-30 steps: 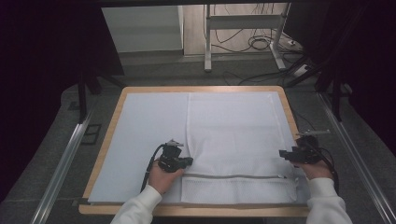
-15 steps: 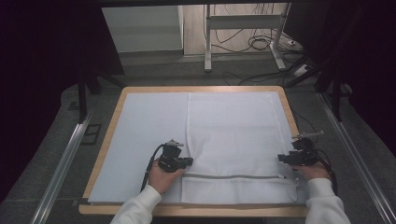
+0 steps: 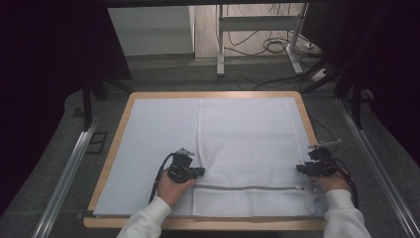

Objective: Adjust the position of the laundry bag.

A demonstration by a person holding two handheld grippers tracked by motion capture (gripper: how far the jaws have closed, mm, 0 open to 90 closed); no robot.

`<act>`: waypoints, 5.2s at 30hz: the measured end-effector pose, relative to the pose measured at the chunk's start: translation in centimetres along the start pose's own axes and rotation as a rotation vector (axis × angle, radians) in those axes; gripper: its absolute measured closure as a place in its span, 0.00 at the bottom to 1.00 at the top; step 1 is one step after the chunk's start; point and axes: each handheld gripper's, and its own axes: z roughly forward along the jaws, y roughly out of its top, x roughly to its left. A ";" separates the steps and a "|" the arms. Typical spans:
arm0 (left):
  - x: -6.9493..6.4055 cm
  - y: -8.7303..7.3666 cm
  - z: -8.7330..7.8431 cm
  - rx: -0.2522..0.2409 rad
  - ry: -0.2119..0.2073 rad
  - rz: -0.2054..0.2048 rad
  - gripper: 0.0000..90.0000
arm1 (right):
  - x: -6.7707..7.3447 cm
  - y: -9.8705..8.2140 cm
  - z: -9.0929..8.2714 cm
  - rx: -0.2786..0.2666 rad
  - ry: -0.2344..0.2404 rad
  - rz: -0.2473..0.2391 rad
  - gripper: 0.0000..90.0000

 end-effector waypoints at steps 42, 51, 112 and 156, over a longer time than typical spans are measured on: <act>1.1 -0.1 -1.3 -0.013 0.004 -0.007 0.98 | 1.6 0.3 0.5 -0.053 0.028 -0.043 0.97; 2.1 -0.5 -2.4 -0.026 0.014 -0.024 0.98 | 2.5 0.7 0.8 -0.060 0.045 -0.053 0.97; 7.0 -2.4 -6.7 -0.058 0.064 -0.079 0.99 | 8.3 3.4 2.4 -0.083 0.122 -0.146 0.97; 8.2 -3.4 -9.3 -0.128 0.180 -0.057 0.53 | 8.3 3.6 1.5 -0.181 0.151 -0.126 0.45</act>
